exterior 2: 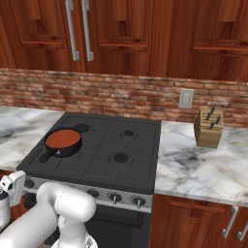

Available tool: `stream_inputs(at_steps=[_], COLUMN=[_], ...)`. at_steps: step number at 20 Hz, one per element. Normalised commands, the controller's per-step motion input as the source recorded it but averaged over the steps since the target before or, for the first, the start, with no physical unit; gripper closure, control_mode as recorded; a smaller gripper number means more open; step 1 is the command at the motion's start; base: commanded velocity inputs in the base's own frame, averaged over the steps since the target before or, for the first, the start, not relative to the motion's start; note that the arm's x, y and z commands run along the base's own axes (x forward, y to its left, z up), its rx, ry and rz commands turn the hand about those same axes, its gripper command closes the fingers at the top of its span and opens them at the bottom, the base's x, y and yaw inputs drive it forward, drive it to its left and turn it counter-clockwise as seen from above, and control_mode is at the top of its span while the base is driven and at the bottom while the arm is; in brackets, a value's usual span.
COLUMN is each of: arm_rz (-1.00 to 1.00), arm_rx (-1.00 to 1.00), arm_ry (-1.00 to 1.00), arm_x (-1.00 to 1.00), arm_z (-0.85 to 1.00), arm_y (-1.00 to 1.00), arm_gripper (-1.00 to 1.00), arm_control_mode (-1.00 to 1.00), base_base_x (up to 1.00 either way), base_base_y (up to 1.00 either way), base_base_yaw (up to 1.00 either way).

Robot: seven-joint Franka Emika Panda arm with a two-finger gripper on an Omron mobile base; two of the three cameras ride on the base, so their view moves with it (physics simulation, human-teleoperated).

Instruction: Wait until the marinara sauce is simmered to a deep red color and then turn off the stove.

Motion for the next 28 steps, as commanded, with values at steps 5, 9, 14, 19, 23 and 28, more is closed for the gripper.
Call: stream_inputs(at_steps=[5, 9, 14, 19, 23, 28], arm_rz=[0.04, 0.02, 0.02, 0.01, 0.00, 0.00], arm_rx=[0.00, 0.00, 0.00, 0.00, 0.00, 0.00], arm_ry=[-0.04, -0.02, -0.03, -0.04, -0.03, -0.02], arm_x=[0.03, 0.03, 0.06, 0.11, 0.15, 0.14], arm_z=[-0.14, -0.10, -0.10, -0.06, -0.07, -0.07], arm_y=[0.00, 0.00, 0.01, 0.00, 0.00, 0.00], arm_gripper=[-1.00, -1.00, -1.00, -1.00, -1.00, -1.00], arm_control_mode=[-1.00, -1.00, -1.00, -1.00, -1.00, -1.00], base_base_x=[0.00, 0.00, 0.00, 0.00, 0.00, 0.00], base_base_y=[0.00, 0.00, 0.00, 0.00, 0.00, 0.00], base_base_yaw=[0.00, 0.00, 0.00, 0.00, 0.00, 0.00])
